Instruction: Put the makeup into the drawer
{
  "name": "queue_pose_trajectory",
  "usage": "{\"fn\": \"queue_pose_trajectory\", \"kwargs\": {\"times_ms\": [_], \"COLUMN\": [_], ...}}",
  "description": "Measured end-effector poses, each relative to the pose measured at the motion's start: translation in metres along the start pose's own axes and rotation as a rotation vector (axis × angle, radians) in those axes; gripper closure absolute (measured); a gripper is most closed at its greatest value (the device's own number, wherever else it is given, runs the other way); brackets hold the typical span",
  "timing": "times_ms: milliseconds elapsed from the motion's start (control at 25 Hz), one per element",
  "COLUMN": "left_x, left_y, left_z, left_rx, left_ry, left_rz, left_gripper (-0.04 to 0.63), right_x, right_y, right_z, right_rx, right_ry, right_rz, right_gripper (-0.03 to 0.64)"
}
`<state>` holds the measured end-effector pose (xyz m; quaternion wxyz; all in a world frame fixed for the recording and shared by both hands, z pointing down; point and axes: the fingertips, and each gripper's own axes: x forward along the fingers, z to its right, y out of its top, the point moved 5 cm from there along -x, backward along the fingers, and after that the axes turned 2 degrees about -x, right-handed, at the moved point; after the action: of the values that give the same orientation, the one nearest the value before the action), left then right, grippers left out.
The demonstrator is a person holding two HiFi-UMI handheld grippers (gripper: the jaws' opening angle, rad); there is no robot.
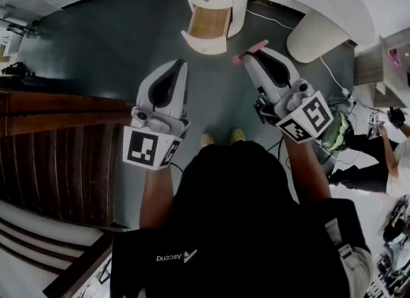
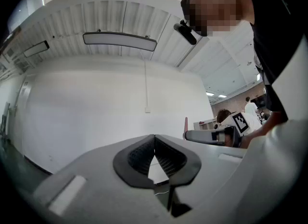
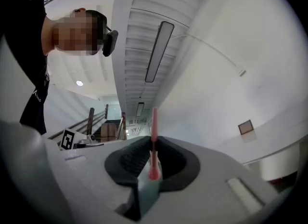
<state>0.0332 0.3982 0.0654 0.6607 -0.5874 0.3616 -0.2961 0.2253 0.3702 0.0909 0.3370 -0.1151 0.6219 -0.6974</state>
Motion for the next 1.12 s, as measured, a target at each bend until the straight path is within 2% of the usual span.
{"fn": "queue_pose_trajectory", "kwargs": {"times_ms": [280,520,800,1120], "left_x": [0.001,0.001,0.046,0.072], "left_y": [-0.003,-0.006,-0.022,-0.038], "left_z": [-0.001,-0.001,-0.003,-0.045], "left_rx": [-0.001,0.007,0.020,0.016], "left_ry": [0.011,0.049,0.101,0.111], "left_rz": [-0.003,-0.014,-0.033,-0.024], "left_gripper": [0.584,0.584,0.584,0.584], "right_x": [0.000,0.000,-0.003,0.035], "right_y": [0.001,-0.002,-0.009,-0.022], "right_z": [0.000,0.005,0.065,0.087], "right_rx": [-0.018,-0.045,-0.062,-0.148], "right_ry": [0.013,0.028,0.039,0.044], "right_rz": [-0.005,-0.039,-0.079,-0.117], "right_gripper": [0.565,0.566,0.566,0.565]}}
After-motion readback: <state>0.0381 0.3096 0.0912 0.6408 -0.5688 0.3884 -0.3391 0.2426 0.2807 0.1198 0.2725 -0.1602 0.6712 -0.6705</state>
